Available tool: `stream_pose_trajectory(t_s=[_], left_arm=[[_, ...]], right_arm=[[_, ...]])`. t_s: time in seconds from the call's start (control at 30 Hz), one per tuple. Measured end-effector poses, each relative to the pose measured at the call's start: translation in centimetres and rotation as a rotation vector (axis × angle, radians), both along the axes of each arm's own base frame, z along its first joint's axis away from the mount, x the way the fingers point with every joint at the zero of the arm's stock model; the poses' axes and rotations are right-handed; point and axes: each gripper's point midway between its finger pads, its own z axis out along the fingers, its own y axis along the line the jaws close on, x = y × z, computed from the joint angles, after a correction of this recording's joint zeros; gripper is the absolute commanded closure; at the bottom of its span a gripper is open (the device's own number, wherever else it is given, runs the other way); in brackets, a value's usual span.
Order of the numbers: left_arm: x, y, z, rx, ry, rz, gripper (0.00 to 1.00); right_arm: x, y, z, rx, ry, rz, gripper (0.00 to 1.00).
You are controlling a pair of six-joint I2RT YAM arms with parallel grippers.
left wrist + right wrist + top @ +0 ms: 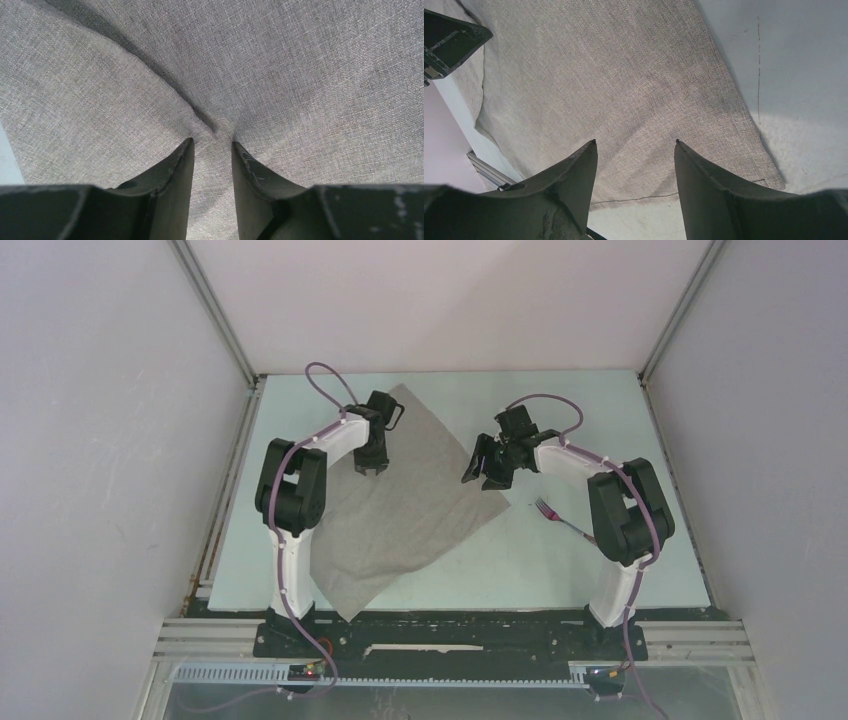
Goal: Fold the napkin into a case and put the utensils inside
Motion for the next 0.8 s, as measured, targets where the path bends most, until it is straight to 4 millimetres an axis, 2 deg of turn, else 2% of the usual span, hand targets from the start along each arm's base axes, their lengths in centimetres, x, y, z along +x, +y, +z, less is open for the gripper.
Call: stream_pose_trajectory(t_s=[0.2, 0.27, 0.37, 0.43, 0.53, 0.63, 0.67, 0.7, 0.73, 0.8], left_arm=[[0.3, 1.1, 0.0, 0.003, -0.002, 0.024, 0.75], [0.5, 1.8, 0.1, 0.006, -0.006, 0.039, 0.85], [0.6, 2.6, 0.2, 0.016, -0.011, 0.053, 0.92], [0.7, 2.9, 0.3, 0.02, -0.015, 0.056, 0.99], [0.8, 3.4, 0.6, 0.035, -0.023, 0.065, 1.0], [0.8, 5.2, 1.4, 0.082, -0.034, 0.096, 1.0], [0.8, 6.2, 1.8, 0.097, -0.038, 0.115, 0.98], [0.8, 7.9, 2.4, 0.12, -0.048, 0.152, 0.91], [0.7, 10.7, 3.2, 0.151, -0.055, 0.213, 0.8], [0.1, 16.2, 4.6, 0.203, -0.064, 0.346, 0.41]], right_arm=[[0.1, -0.1, 0.0, -0.003, -0.003, -0.003, 0.35], [0.1, 0.0, -0.1, -0.001, -0.004, -0.006, 0.36], [0.2, 0.1, 0.0, 0.005, -0.007, -0.009, 0.36], [0.3, 0.3, 0.1, 0.01, -0.01, -0.01, 0.37], [0.2, 0.5, 0.1, 0.011, -0.012, -0.006, 0.37], [-0.1, 0.9, 0.1, 0.012, -0.012, 0.004, 0.37], [-0.2, 1.1, 0.1, 0.012, -0.012, 0.007, 0.37], [-0.3, 1.2, 0.1, 0.011, -0.012, 0.011, 0.36], [-0.4, 1.4, 0.1, 0.011, -0.011, 0.015, 0.36], [-0.6, 1.6, 0.0, 0.009, -0.011, 0.023, 0.34]])
